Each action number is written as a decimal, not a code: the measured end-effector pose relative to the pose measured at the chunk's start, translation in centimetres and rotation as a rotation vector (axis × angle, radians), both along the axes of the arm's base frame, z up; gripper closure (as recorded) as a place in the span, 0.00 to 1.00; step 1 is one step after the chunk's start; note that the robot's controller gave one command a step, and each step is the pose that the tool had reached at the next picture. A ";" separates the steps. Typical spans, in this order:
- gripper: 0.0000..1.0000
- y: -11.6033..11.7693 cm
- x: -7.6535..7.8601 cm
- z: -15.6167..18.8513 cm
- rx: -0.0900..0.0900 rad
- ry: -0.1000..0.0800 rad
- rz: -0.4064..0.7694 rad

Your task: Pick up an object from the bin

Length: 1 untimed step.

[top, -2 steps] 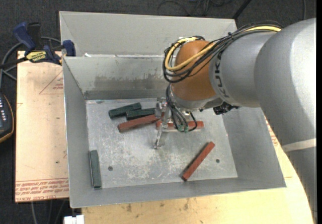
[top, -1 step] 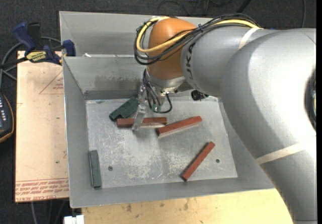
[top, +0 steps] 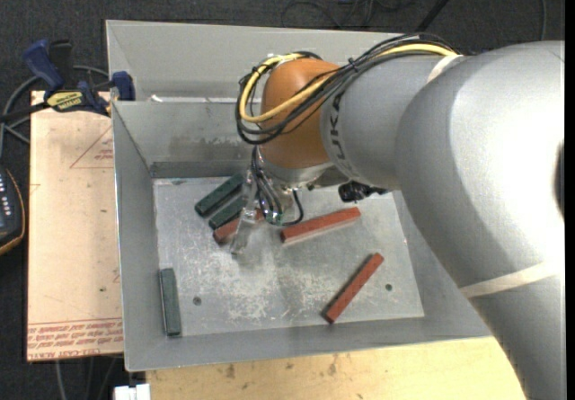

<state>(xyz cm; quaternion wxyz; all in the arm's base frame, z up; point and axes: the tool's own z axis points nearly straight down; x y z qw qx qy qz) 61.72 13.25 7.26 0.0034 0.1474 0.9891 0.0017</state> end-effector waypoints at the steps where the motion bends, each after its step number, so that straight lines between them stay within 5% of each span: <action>1: 0.00 4.1 1.4 -0.2 0.000 0.005 -0.029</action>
Offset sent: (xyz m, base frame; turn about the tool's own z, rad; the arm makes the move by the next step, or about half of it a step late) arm 0.0138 0.0375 -0.0026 0.0349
